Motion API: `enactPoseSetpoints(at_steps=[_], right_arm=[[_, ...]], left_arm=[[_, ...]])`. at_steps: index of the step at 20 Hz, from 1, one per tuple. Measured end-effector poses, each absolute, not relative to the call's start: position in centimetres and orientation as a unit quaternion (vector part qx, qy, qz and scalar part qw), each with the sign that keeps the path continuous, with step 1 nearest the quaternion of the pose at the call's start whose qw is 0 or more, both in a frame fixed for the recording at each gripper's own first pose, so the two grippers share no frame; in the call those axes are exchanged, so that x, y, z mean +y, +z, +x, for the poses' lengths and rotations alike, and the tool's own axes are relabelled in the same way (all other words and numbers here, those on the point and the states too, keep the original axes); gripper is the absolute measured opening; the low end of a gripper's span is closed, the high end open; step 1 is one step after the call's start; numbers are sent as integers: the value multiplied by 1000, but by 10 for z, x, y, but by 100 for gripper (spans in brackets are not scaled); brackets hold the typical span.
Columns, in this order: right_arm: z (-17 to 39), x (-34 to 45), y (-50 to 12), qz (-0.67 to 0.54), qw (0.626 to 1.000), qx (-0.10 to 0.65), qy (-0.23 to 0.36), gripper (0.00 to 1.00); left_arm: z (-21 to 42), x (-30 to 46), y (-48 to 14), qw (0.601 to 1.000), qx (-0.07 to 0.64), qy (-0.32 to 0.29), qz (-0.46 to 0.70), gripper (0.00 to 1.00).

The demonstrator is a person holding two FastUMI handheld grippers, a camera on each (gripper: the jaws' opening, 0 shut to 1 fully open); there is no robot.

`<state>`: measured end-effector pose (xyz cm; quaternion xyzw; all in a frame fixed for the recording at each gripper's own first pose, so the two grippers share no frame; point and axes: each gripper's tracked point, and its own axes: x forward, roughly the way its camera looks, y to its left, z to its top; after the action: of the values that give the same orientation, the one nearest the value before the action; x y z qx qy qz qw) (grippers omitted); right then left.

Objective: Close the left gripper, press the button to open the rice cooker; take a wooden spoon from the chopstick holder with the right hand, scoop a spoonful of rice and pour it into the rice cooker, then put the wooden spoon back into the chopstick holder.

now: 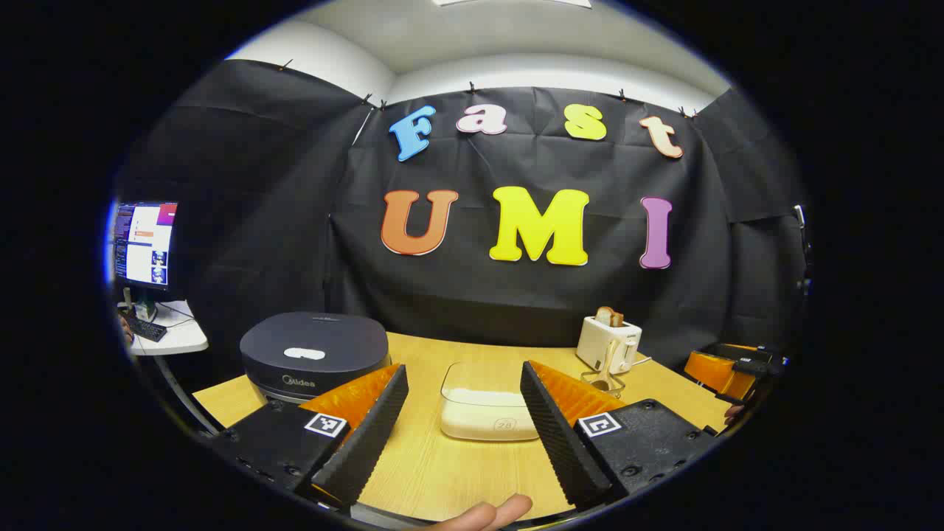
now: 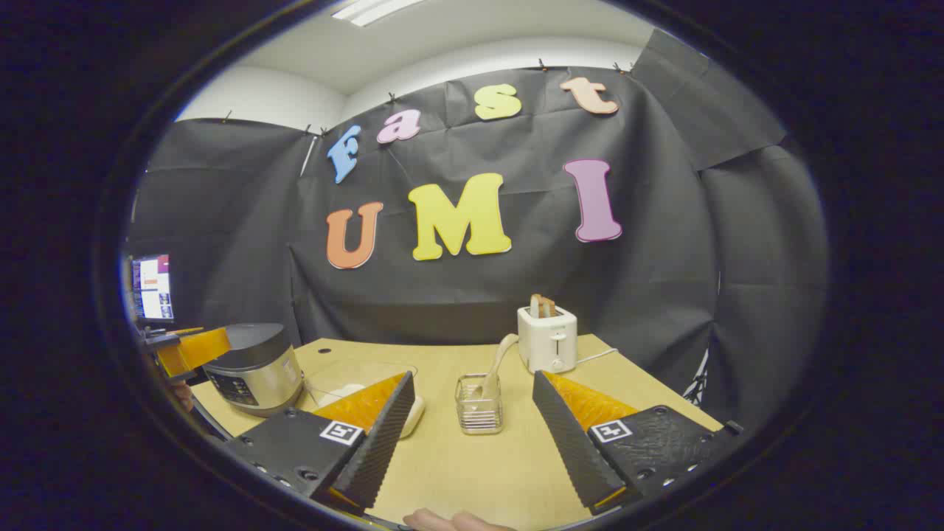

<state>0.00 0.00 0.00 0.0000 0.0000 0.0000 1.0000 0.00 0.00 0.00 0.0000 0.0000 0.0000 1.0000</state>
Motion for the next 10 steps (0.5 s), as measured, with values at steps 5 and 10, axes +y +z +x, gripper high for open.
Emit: enactPoseSetpoints(at_steps=[5, 10], right_arm=[[4, 18, -6, -12, 1000, 6, 7, 96], [6, 25, -13, -28, 999, 12, 12, 96]], left_arm=[[9, 28, -7, 999, 21, 27, 13, 98], [7, 38, -2, 998, 14, 45, 36, 98]])
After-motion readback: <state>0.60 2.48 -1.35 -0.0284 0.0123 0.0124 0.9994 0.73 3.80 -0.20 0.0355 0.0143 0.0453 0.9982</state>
